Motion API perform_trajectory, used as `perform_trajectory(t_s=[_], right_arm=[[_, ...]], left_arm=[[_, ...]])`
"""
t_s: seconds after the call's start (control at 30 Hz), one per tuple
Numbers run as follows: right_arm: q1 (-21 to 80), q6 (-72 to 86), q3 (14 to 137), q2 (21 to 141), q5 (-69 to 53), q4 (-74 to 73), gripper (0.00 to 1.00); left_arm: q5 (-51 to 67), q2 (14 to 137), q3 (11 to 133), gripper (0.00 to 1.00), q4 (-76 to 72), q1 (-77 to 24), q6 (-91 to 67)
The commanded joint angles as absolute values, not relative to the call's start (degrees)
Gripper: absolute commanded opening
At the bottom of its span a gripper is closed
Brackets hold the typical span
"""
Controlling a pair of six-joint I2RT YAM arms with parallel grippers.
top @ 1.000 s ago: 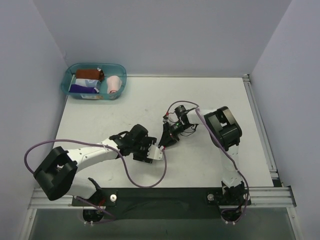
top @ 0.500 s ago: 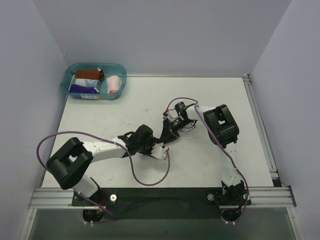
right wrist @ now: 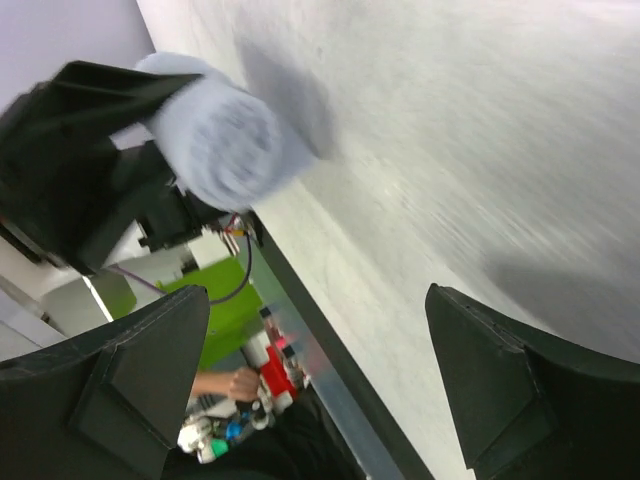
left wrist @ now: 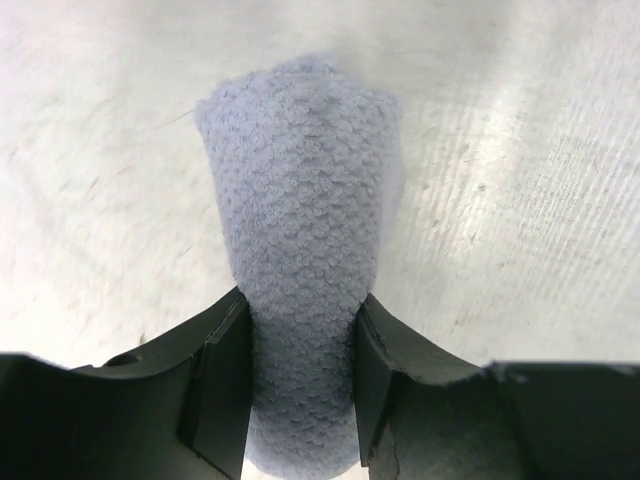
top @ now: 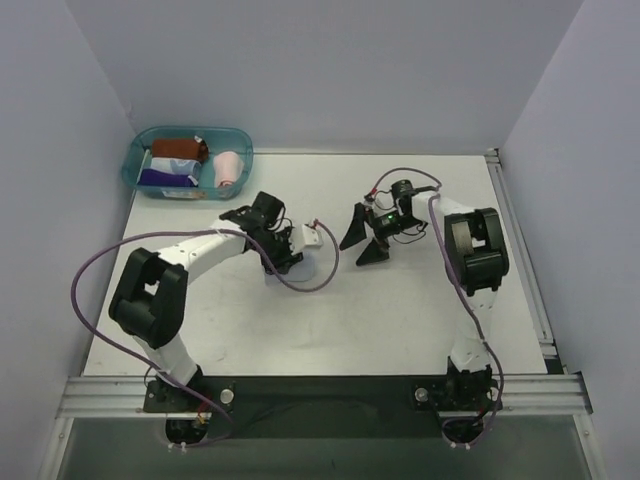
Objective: Roll the towels
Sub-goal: Place the rolled towel into the container
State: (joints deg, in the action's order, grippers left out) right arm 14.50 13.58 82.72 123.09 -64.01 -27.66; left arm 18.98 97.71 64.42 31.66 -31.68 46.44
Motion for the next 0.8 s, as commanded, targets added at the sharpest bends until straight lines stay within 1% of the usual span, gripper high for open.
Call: perform_trajectory(t_s=[0.0, 0.03, 0.07, 0.2, 0.23, 0.3, 0.33, 0.37, 0.4, 0.47, 0.5, 0.53, 0.6, 0.63, 0.7, 0.73, 0.77], right_arm=[[10.03, 10.82, 84.2, 117.25, -61.96, -34.45, 0.95], [9.24, 9.59, 84.2, 116.2, -61.79, -35.76, 0.96], [8.53, 8.97, 84.29, 115.67, -61.44, -36.47, 1.0], [5.11, 5.98, 82.89, 113.73, -60.3, -39.02, 1.0], [4.66, 5.45, 82.53, 113.3, -60.21, -39.46, 1.0], [3.96, 5.19, 81.83, 112.94, -60.12, -39.73, 1.0], [3.52, 5.1, 81.3, 112.77, -60.2, -39.81, 1.0], [3.34, 4.92, 81.21, 112.68, -60.21, -39.9, 1.0], [3.08, 5.01, 81.12, 112.68, -60.12, -39.9, 1.0], [2.99, 4.83, 80.95, 112.59, -60.03, -39.81, 1.0], [2.99, 4.83, 80.86, 112.5, -59.86, -39.81, 1.0], [2.99, 4.75, 80.86, 112.41, -59.42, -39.9, 1.0], [2.99, 4.57, 80.86, 112.67, -59.07, -39.99, 1.0], [2.9, 4.57, 80.86, 112.85, -59.15, -39.99, 1.0], [2.81, 4.66, 80.69, 113.11, -59.15, -39.99, 1.0], [2.81, 4.57, 80.6, 113.38, -58.98, -39.9, 1.0], [2.81, 4.4, 80.68, 113.55, -58.89, -39.9, 1.0]], left_arm=[[28.64, 99.22, 75.12, 0.0, 44.18, -25.08, 36.23], [30.74, 99.84, 80.54, 0.0, 45.25, -23.66, 34.99], [31.72, 100.54, 82.94, 0.0, 46.05, -22.16, 33.76], [33.22, 106.93, 97.79, 0.0, 46.5, -12.86, 24.38], [32.53, 108.62, 105.13, 0.0, 46.23, -11.09, 22.43], [30.86, 114.22, 112.11, 0.0, 44.23, -8.1, 15.95], [29.63, 116.17, 116.06, 0.0, 43.34, -4.87, 13.82], [29.36, 118.28, 122.63, 0.0, 42.63, -3.62, 12.06], [25.27, 122.13, 126.18, 0.0, 40.8, -2.56, 8.91], [16.05, 125.75, 134.07, 0.0, 39.38, -2.11, 6.43], [11.47, 128.73, 135.69, 0.0, 37.37, -2.11, 5.98], [3.25, 130.06, 136.92, 0.0, 36.14, -2.11, 5.8], [-5.31, 133.22, 139.47, 0.0, 32.19, -2.72, 7.72], [-12.93, 134.11, 140.18, 0.0, 30.95, -3.07, 8.78], [-17.56, 136.22, 140.62, 0.0, 27.79, -3.51, 12.89], [-22.62, 136.84, 140.19, 0.0, 26.56, -3.69, 14.57], [-25.2, 137.54, 140.1, 0.0, 25.15, -3.87, 16.16]])
